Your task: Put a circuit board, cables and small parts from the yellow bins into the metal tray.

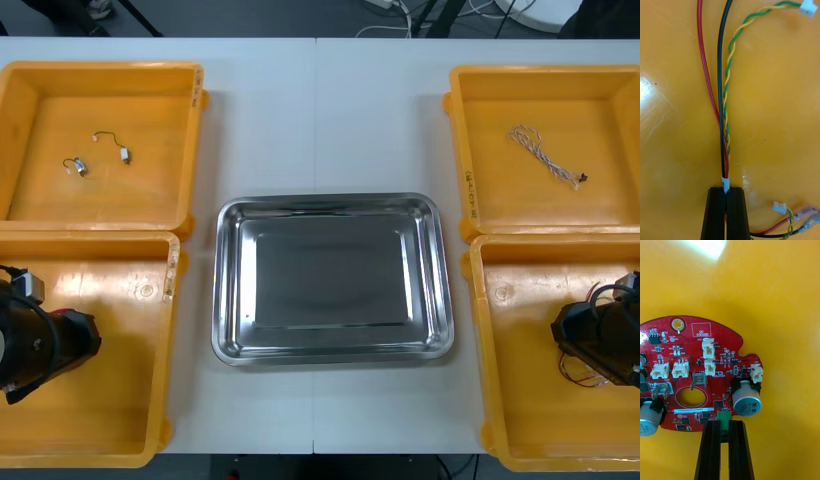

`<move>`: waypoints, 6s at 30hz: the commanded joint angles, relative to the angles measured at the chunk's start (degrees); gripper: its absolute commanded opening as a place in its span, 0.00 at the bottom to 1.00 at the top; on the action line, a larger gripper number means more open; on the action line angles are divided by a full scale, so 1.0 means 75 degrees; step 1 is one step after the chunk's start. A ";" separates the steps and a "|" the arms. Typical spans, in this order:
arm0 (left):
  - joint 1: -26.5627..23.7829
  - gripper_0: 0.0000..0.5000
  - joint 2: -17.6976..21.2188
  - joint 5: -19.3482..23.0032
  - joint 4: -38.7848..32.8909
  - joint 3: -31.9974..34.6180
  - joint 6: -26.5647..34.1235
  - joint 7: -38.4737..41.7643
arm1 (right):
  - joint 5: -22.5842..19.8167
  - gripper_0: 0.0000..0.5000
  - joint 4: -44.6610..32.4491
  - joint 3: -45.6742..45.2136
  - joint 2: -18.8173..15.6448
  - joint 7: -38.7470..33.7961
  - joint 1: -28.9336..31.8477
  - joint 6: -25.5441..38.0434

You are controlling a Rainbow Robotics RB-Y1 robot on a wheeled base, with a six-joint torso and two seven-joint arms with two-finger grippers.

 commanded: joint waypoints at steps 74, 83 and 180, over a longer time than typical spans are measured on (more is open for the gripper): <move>-0.6053 0.00 0.0131 0.1491 -0.1158 -0.4034 0.3303 0.1463 | -0.3689 0.00 -0.2288 0.1567 -0.2569 0.0969 -0.4596 0.2966; -0.6686 0.00 -0.0385 0.1257 -0.0362 -0.4890 0.2729 0.1732 | -0.3724 0.00 -0.2394 0.2059 -0.2580 0.1297 -0.4959 0.2966; -0.7190 1.00 -0.0655 0.1479 0.0330 -0.5628 0.2201 0.2318 | -0.3607 0.00 -0.2394 0.2880 -0.1994 0.2703 -0.5252 0.2966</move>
